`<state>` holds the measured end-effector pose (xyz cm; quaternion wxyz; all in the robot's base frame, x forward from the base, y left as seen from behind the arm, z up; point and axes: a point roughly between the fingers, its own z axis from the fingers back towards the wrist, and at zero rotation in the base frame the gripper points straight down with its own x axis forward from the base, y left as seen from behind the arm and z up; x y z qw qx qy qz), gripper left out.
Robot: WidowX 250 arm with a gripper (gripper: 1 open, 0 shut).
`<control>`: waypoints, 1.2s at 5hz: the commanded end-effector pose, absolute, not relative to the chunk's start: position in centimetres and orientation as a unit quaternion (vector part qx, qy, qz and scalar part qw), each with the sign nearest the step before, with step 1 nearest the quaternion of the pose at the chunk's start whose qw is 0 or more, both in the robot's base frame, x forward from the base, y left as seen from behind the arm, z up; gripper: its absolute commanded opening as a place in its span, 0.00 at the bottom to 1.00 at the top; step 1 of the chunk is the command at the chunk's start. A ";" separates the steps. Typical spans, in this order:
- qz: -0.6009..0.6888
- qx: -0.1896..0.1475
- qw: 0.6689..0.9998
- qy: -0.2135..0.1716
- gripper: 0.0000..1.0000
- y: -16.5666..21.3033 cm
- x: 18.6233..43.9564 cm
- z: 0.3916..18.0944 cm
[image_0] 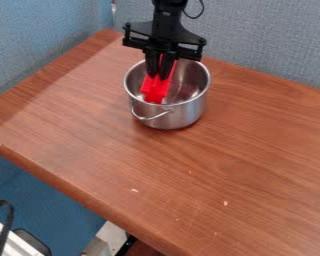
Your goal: Put the red object in the metal pot
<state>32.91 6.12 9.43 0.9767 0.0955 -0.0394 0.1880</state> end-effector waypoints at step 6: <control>0.234 0.135 0.961 -0.065 0.00 7.8 32.4 12.7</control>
